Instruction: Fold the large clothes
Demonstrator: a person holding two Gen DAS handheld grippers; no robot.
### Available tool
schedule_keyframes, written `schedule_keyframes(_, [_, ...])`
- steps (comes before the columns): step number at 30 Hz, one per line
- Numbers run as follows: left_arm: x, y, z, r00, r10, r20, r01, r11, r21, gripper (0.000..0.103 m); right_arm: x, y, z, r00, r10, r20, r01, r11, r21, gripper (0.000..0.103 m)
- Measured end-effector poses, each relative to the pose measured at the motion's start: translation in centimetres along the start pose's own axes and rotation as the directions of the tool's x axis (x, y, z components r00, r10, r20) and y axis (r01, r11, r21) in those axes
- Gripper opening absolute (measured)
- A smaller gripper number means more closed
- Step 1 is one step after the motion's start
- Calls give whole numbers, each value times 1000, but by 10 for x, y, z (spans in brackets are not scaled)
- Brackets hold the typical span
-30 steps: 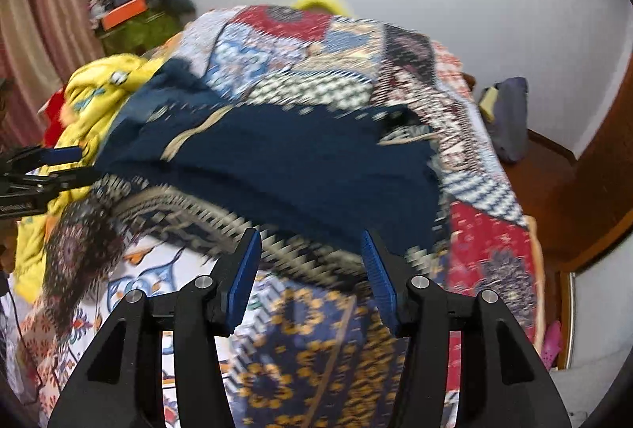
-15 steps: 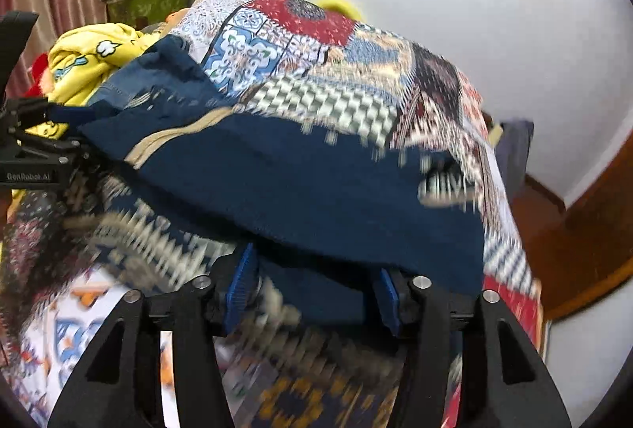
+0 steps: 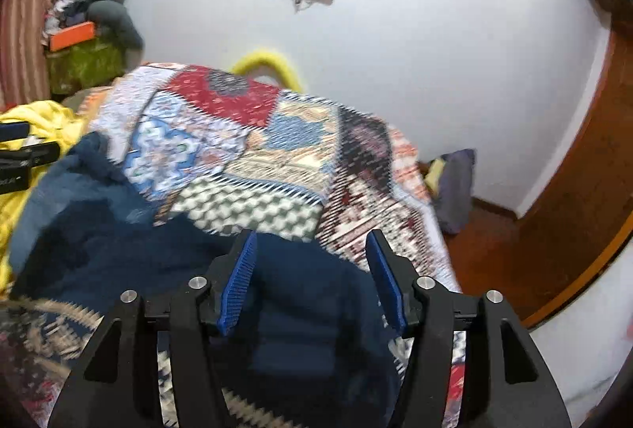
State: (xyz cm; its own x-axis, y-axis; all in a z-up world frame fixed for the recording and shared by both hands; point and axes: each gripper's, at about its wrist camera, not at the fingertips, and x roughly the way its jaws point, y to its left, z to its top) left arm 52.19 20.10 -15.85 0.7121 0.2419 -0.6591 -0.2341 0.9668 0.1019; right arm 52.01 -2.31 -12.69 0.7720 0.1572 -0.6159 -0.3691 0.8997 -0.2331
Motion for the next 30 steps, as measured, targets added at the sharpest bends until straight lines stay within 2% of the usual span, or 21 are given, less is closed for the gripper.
schedule_keyframes(3, [-5, -8, -22, 994, -98, -46, 98, 995, -3, 74, -2, 13, -15, 993, 108, -53, -109, 994, -30, 56])
schedule_keyframes(7, [0, -31, -54, 976, -179, -122, 184, 983, 24, 74, 5, 34, -40, 975, 186, -121, -197, 977, -82, 56])
schedule_keyframes(10, [8, -50, -83, 963, -201, -177, 213, 976, 53, 74, 19, 43, -60, 968, 175, -177, -198, 973, -121, 56])
schedule_keyframes(12, [10, -52, -99, 966, -187, -177, 198, 979, 51, 75, 24, 36, -71, 969, 165, -181, -187, 976, -113, 58])
schedule_keyframes(14, [9, -45, -109, 967, -201, -159, 206, 978, 16, 76, 25, 18, -75, 970, 171, -176, -183, 981, -60, 70])
schedule_keyframes(16, [7, -31, -116, 966, -217, -142, 213, 976, -44, 81, 27, -4, -79, 968, 163, -189, -164, 986, 7, 72])
schedule_keyframes(18, [5, -20, -123, 965, -222, -137, 213, 974, -79, 82, 26, -25, -87, 963, 174, -205, -164, 984, 65, 73])
schedule_keyframes(21, [0, 0, -139, 973, -184, -139, 171, 980, -102, 82, 23, -51, -99, 958, 177, -226, -149, 980, 135, 73])
schedule_keyframes(22, [-2, 9, -147, 978, -148, -148, 134, 986, -100, 82, 18, -60, -104, 956, 186, -229, -152, 976, 158, 73])
schedule_keyframes(25, [-8, 31, -167, 981, -70, -183, 52, 994, -101, 82, 5, -78, -118, 957, 134, -256, -87, 978, 189, 73])
schedule_keyframes(28, [-17, 54, -182, 978, -8, -208, -22, 990, -137, 82, -2, -91, -130, 950, 109, -292, -49, 978, 203, 73])
schedule_keyframes(30, [-30, 71, -189, 979, -6, -205, -35, 980, -195, 81, -12, -96, -135, 950, 101, -297, -40, 978, 205, 73])
